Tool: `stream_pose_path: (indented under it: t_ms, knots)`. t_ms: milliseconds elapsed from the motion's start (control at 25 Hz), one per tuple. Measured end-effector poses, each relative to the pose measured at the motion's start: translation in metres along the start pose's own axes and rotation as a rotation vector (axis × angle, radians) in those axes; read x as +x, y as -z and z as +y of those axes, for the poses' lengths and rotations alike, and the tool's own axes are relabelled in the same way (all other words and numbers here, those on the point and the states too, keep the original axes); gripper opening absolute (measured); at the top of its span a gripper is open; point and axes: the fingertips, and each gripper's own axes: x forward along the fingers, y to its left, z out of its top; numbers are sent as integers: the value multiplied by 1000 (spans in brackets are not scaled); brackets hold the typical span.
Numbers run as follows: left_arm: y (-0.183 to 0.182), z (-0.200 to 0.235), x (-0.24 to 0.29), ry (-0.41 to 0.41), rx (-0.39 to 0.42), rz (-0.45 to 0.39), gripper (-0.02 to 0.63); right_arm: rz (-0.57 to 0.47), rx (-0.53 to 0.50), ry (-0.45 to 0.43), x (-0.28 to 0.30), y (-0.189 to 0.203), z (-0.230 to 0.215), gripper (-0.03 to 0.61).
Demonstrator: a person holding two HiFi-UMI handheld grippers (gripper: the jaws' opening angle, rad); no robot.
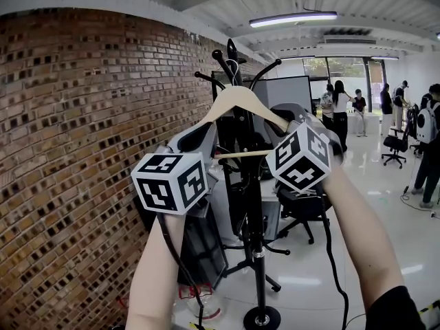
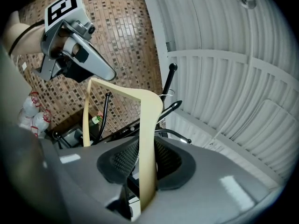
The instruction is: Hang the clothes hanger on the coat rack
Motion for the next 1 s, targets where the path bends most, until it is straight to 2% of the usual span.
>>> stream_pose_path:
  t_ms: [160, 640, 1000]
  knots:
    - [16, 1, 2, 8, -19, 14, 6, 43, -35, -3, 3, 4, 12, 97]
    - [49, 0, 11, 28, -42, 34, 6, 110, 53, -26, 8, 28, 41, 97]
    - [86, 11, 10, 35, -75, 71, 6, 149, 74, -57, 17, 51, 69, 98]
